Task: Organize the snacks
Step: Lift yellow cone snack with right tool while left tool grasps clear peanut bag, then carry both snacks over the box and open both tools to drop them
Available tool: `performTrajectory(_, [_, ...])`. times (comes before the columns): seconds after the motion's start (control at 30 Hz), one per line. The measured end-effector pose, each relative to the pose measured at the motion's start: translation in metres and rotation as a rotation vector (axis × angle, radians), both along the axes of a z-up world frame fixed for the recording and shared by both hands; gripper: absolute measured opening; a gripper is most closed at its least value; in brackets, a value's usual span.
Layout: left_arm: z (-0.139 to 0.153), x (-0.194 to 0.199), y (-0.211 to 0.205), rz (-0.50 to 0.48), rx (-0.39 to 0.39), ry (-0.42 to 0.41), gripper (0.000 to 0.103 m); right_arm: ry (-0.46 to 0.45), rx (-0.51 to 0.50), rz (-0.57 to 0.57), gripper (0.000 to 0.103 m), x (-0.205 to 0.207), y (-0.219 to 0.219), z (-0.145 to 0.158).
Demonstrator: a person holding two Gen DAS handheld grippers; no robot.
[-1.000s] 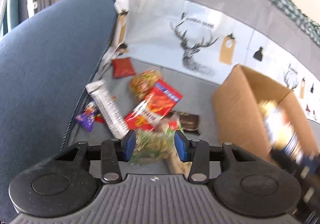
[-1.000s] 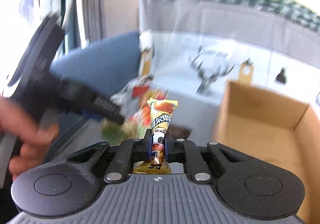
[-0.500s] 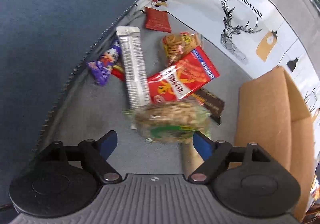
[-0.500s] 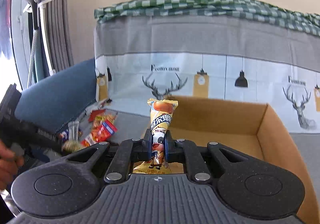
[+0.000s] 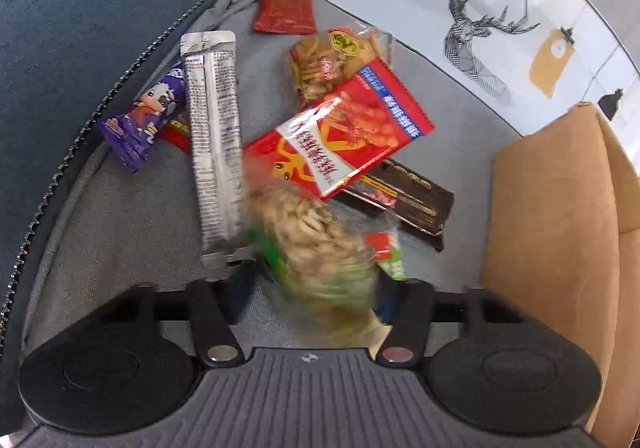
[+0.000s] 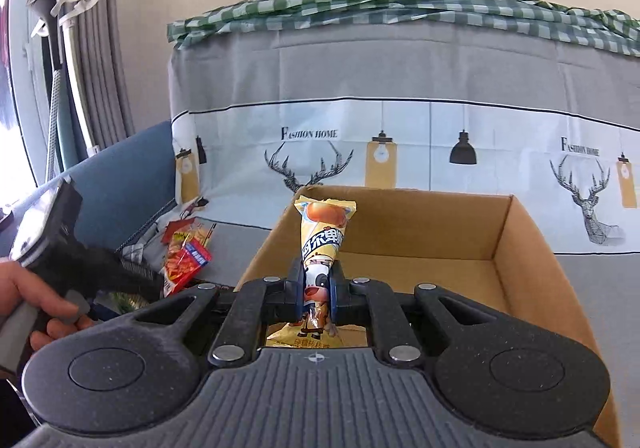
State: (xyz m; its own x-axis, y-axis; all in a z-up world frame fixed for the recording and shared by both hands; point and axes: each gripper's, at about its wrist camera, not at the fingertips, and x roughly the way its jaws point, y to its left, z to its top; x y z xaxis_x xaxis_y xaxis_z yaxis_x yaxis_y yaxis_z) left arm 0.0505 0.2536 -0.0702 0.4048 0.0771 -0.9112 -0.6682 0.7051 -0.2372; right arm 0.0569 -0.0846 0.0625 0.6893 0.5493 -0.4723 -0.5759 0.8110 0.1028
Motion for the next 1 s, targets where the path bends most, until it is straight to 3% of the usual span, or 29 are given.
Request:
performTrajectory(0.03, [0.002,0.0,-0.001,-0.006,0.005,-0.015,0.036,0.003,0.002,-0.005,0.012,0.001,-0.002,0.0])
performTrajectory(0.07, [0.004,0.0,-0.003,-0.016,0.031,-0.015,0.028,0.006,0.004,-0.011,0.012,0.002,-0.004,0.001])
performTrajectory(0.13, [0.008,-0.002,-0.006,-0.025,0.072,-0.018,0.028,0.006,0.007,-0.022,0.012,0.002,-0.007,0.002])
performTrajectory(0.37, [0.02,-0.013,0.001,-0.024,0.012,-0.121,0.027,0.001,-0.004,-0.044,0.012,0.001,-0.012,0.002])
performTrajectory(0.47, [0.031,-0.018,-0.001,-0.028,0.029,-0.167,0.027,-0.004,-0.001,-0.051,0.012,0.0,-0.013,0.005])
performTrajectory(0.63, [0.057,-0.026,-0.021,-0.08,0.135,-0.264,0.027,-0.029,-0.018,-0.065,0.012,0.0,-0.015,0.011])
performTrajectory(0.83, [0.091,-0.031,-0.062,-0.157,0.284,-0.419,0.027,-0.109,-0.115,-0.072,0.012,0.01,-0.026,0.024])
performTrajectory(1.0, [0.109,-0.034,-0.1,-0.208,0.354,-0.552,0.027,-0.071,-0.109,-0.138,0.012,0.017,-0.044,0.013])
